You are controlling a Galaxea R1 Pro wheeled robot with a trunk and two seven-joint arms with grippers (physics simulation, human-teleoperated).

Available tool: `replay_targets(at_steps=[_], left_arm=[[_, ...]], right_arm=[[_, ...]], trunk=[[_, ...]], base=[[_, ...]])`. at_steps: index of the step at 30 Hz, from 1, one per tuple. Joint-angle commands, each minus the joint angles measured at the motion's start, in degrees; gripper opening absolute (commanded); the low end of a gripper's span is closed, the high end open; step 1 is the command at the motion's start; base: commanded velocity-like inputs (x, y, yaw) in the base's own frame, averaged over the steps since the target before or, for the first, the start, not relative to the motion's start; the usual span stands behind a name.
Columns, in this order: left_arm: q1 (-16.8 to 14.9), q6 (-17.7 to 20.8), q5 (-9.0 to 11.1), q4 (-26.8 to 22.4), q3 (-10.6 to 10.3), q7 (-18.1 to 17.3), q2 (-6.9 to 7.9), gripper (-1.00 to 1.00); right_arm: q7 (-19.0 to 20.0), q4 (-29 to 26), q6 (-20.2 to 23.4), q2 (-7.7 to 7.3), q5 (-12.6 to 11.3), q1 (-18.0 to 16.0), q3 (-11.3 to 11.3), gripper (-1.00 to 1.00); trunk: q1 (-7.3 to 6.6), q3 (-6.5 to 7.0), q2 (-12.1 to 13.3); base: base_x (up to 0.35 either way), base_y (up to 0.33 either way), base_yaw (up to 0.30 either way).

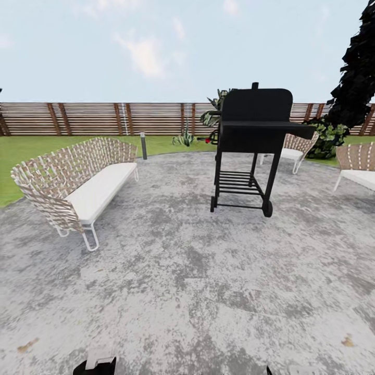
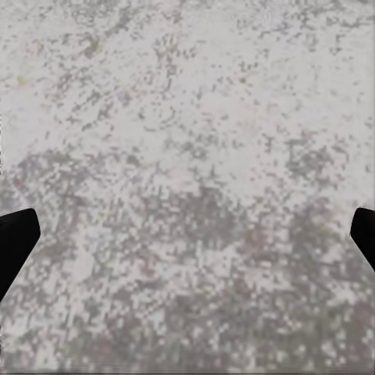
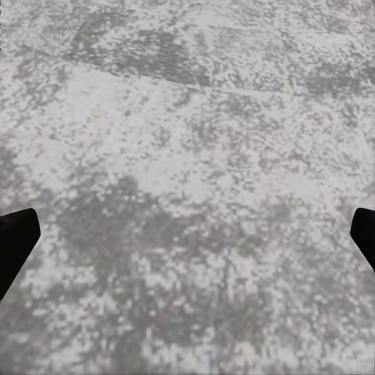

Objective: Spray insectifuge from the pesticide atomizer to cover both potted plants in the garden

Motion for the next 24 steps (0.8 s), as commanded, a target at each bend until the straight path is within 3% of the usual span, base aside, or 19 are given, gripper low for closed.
replay_targets(at_steps=[1,10,24], left_arm=[[-0.03,-0.19,0.03,0.06,0.17,0.00,-0.02,1.00],[0.18,-0.23,0.06,-0.02,0.18,-0.08,-0.02,1.00],[0.41,-0.27,-0.19,-0.03,0.14,-0.08,-0.02,1.00]], right_arm=[[-0.02,0.03,-0.18,0.01,0.10,-0.03,-0.07,1.00],[-0.02,0.03,-0.18,0.01,0.12,-0.03,-0.07,1.00],[0.20,0.03,-0.27,0.01,0.20,-0.03,-0.02,1.00]], trunk=[[-0.01,-0.14,-0.02],[-0.01,-0.94,-0.02],[-0.01,-1.90,-0.02]], base=[[0.000,0.000,0.062],[0.036,0.000,0.062],[0.303,0.113,0.044]])
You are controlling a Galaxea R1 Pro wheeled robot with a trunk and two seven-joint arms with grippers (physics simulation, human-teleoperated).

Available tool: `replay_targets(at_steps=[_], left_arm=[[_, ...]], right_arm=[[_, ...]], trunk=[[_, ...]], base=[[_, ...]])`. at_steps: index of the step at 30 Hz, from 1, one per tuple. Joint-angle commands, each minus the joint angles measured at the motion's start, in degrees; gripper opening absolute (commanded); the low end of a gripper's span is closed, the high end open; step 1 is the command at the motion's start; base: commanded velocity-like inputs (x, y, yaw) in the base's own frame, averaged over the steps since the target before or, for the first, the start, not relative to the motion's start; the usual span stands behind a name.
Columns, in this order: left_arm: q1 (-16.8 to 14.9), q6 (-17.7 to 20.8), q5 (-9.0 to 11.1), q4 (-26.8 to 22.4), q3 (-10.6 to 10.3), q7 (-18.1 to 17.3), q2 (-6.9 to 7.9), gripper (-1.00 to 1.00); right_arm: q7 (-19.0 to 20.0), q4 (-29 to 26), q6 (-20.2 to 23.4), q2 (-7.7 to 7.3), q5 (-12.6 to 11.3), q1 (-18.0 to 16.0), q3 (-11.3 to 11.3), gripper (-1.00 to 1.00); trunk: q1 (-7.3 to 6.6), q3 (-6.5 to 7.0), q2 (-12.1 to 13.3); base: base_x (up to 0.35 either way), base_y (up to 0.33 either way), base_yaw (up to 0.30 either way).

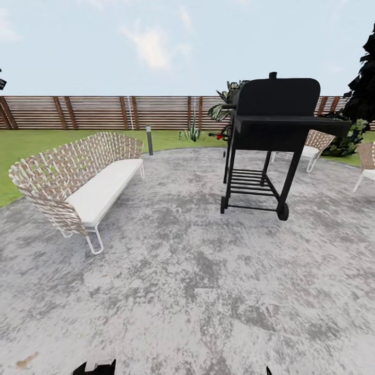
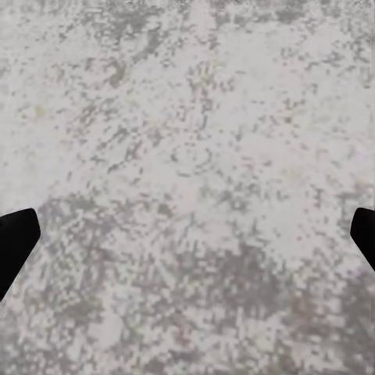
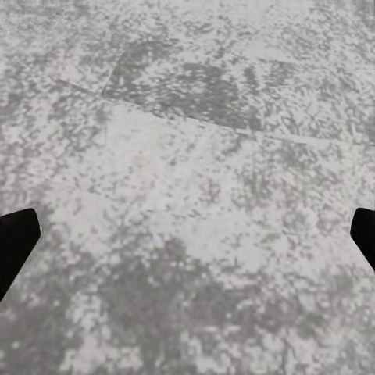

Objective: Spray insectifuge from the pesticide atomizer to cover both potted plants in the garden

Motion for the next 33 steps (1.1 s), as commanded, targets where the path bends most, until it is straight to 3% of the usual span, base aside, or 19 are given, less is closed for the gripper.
replay_targets(at_steps=[1,14,33], left_arm=[[-0.03,-0.20,-0.01,0.06,0.13,0.00,-0.02,1.00],[-0.03,-0.17,-0.14,0.06,-0.06,0.00,-0.17,1.00],[-0.03,-0.17,-0.26,0.06,-0.27,-0.13,-0.52,1.00]], right_arm=[[0.02,0.02,-0.17,0.01,0.10,-0.02,-0.08,1.00],[0.06,0.07,-0.16,0.05,0.14,-0.02,-0.05,1.00],[-0.12,3.20,-0.23,0.10,-0.06,-0.02,-0.14,1.00]], trunk=[[0.02,-0.06,-0.02],[0.02,-0.07,-0.02],[0.02,-0.07,-0.02]], base=[[0.314,0.161,0.003],[0.328,0.100,0.000],[0.338,0.007,0.000]])
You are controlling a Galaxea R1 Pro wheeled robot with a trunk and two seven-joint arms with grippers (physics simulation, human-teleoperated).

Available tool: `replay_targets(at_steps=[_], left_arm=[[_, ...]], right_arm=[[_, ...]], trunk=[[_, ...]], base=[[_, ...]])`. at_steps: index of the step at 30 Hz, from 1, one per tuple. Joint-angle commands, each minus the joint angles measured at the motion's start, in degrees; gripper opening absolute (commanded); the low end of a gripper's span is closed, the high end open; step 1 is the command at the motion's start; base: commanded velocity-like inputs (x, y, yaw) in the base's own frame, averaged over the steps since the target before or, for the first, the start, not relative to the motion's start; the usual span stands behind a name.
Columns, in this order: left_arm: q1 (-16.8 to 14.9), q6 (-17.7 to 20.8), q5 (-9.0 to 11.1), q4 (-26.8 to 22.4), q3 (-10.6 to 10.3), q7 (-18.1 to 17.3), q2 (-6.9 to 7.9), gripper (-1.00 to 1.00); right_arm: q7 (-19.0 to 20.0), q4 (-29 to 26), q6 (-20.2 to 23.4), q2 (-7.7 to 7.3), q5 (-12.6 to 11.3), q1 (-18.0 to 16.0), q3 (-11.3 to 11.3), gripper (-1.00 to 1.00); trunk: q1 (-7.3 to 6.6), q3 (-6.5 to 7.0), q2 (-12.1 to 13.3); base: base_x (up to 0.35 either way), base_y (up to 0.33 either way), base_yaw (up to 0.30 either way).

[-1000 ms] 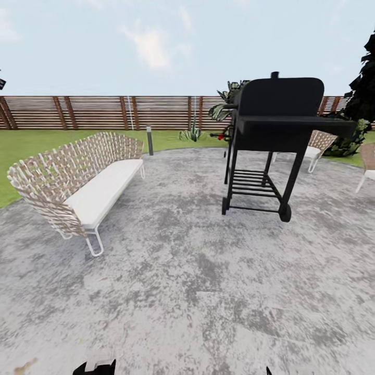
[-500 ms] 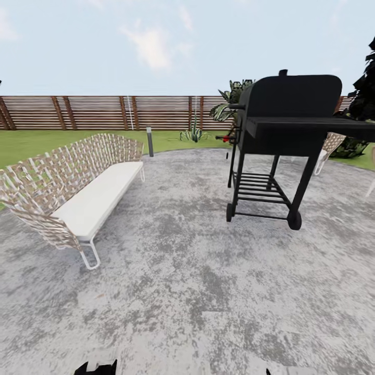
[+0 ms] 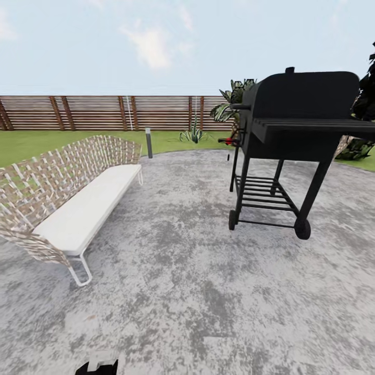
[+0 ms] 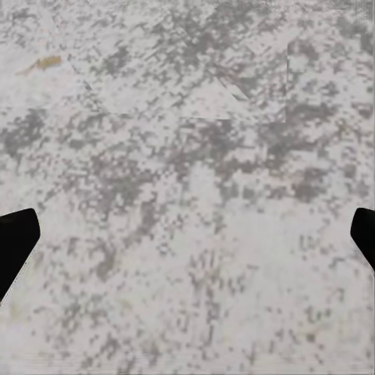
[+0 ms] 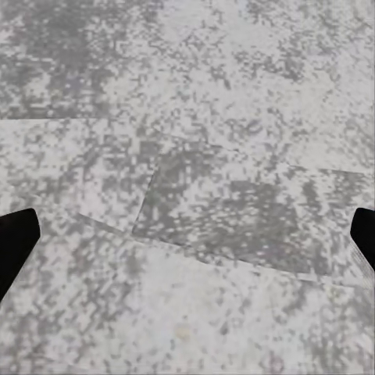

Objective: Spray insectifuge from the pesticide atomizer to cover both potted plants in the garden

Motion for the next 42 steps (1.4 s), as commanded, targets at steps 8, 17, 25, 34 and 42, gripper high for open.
replay_targets(at_steps=[8,17,25,34,42], left_arm=[[-0.03,-0.20,-0.06,0.13,0.17,-0.05,-0.04,1.00],[-0.03,-0.20,-0.07,0.10,0.13,-0.12,0.12,1.00],[-0.03,-0.20,-0.07,0.05,0.16,-0.05,0.28,1.00],[-0.03,-0.20,-0.07,0.06,0.24,-0.03,0.30,1.00],[-0.02,-0.20,-0.06,0.07,0.21,-0.01,0.31,1.00]], right_arm=[[0.18,0.07,-0.20,0.09,0.07,-0.03,-0.01,1.00],[0.07,0.25,-0.12,0.10,0.12,-0.03,-0.02,1.00],[0.15,0.13,-0.18,0.10,0.11,-0.03,-0.02,1.00],[0.20,0.04,-0.20,0.10,0.07,-0.03,0.00,1.00],[0.34,0.10,-0.17,0.10,0.12,-0.03,0.00,1.00]], trunk=[[0.02,-0.05,-0.02],[0.02,-0.05,-0.02],[0.02,-0.05,-0.02],[0.02,-0.05,-0.02],[0.02,-0.05,-0.02]], base=[[0.340,0.000,0.000],[0.340,0.000,0.000],[0.340,0.000,0.000],[0.341,0.004,0.000],[0.338,0.121,0.000]])
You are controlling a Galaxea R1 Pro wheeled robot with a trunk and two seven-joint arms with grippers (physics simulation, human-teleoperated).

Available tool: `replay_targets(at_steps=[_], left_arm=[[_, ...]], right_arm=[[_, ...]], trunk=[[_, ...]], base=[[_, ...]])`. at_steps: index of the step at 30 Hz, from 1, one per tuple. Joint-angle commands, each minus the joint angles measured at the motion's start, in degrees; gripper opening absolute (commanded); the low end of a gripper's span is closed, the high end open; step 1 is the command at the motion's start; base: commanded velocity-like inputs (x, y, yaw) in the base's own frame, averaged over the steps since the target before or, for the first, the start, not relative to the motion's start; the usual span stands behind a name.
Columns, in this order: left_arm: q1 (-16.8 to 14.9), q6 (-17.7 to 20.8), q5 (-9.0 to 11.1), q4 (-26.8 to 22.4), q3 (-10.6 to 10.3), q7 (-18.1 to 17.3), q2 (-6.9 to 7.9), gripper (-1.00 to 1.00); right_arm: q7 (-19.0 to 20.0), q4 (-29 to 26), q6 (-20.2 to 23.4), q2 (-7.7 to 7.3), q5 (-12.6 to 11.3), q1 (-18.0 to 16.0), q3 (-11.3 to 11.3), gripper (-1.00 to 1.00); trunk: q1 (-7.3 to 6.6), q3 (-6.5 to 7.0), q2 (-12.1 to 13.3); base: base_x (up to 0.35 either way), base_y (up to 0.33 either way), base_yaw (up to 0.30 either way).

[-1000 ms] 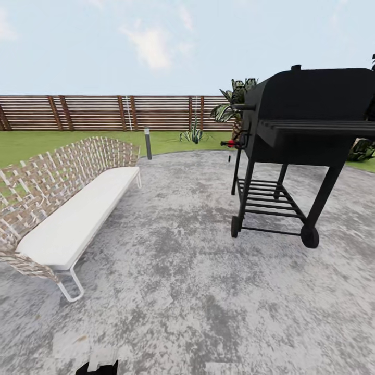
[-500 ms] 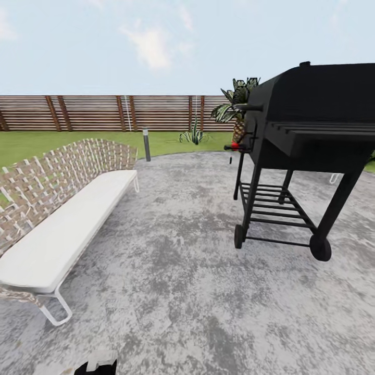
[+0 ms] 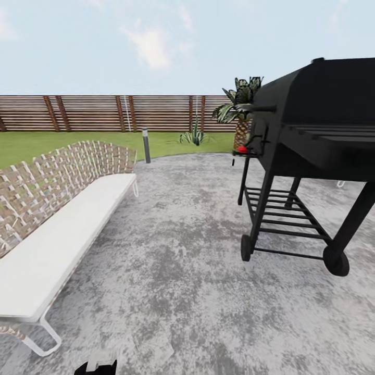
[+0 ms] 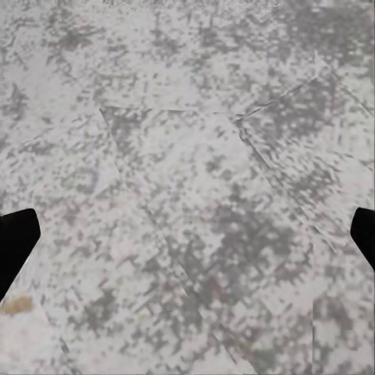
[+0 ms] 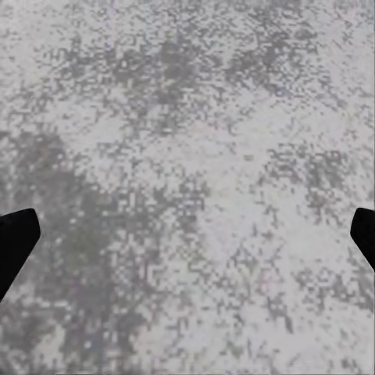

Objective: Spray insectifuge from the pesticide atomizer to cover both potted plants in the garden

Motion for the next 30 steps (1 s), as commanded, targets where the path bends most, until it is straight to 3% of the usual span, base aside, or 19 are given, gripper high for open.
replay_targets(at_steps=[1,30], left_arm=[[-0.01,-0.20,-0.01,0.08,0.16,0.01,-0.02,1.00],[0.04,-0.20,-0.01,0.13,0.28,-0.02,0.07,1.00]], right_arm=[[0.03,0.03,-0.19,0.01,0.09,-0.03,-0.12,1.00],[-0.14,-0.04,-0.21,-0.07,0.13,-0.03,-0.12,1.00]], trunk=[[0.02,-0.05,-0.02],[0.02,-0.05,-0.02]], base=[[0.336,0.156,0.000],[0.336,0.084,0.000]])
